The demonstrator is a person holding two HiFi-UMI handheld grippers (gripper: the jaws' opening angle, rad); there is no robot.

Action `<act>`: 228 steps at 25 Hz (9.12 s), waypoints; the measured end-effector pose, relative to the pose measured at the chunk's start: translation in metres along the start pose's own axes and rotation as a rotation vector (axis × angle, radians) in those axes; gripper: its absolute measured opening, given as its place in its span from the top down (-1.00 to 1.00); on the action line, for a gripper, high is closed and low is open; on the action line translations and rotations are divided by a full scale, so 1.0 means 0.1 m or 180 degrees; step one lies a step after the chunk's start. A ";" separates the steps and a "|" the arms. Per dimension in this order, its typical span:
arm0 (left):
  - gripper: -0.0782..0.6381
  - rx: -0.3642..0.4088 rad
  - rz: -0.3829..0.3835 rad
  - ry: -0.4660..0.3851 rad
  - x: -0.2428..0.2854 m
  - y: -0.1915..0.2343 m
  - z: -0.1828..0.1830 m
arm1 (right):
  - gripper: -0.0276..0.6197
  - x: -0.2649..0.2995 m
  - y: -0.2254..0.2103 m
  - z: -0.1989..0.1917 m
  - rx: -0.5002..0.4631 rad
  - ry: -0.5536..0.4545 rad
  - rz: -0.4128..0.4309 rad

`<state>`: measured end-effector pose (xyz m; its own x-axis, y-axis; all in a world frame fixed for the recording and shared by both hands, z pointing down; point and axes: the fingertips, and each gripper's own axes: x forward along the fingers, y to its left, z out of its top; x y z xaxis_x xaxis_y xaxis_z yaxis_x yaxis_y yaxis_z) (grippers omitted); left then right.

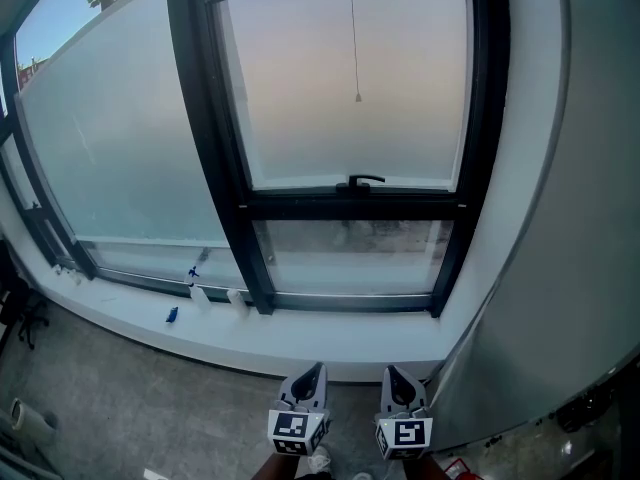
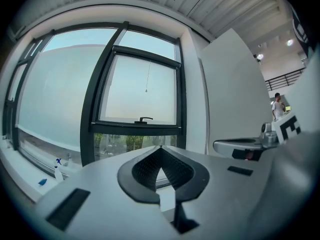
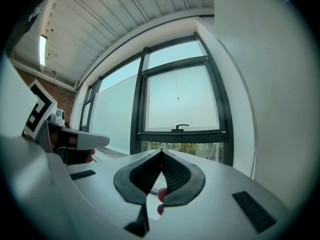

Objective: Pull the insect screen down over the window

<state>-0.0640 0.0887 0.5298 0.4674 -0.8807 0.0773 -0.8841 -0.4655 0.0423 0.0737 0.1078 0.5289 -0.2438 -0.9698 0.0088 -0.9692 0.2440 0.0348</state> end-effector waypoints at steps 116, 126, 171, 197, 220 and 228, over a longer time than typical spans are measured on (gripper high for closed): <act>0.79 0.0100 -0.0129 -0.0386 4.82 2.08 1.22 | 0.91 4.94 -1.79 0.83 -0.0204 -0.0330 -0.0368; 0.79 0.0317 -0.0186 -0.0588 4.92 1.90 1.47 | 0.91 5.06 -1.71 1.04 -0.0344 -0.0553 -0.0105; 0.60 0.2409 0.0395 -0.1717 4.81 2.21 4.80 | 0.73 5.05 -1.69 4.49 -0.2503 -0.2096 -0.0376; -0.13 0.4835 0.1995 -0.1087 4.71 2.10 7.07 | 0.02 5.29 -1.97 6.46 -0.4678 -0.1367 -0.1576; -0.13 0.5154 0.2469 -0.0780 4.89 2.00 7.64 | 0.03 5.53 -2.19 7.13 -0.5176 -0.0751 -0.2094; -0.14 0.5176 0.2298 -0.0613 4.89 2.02 7.61 | 0.02 5.54 -2.20 7.12 -0.5295 -0.0607 -0.2099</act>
<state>-0.0146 -0.5032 -0.1817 0.1244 -0.8703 -0.4765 -0.0614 0.4725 -0.8792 0.1258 -0.4830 -0.1854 0.0105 -0.8545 -0.5193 0.1206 -0.5145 0.8490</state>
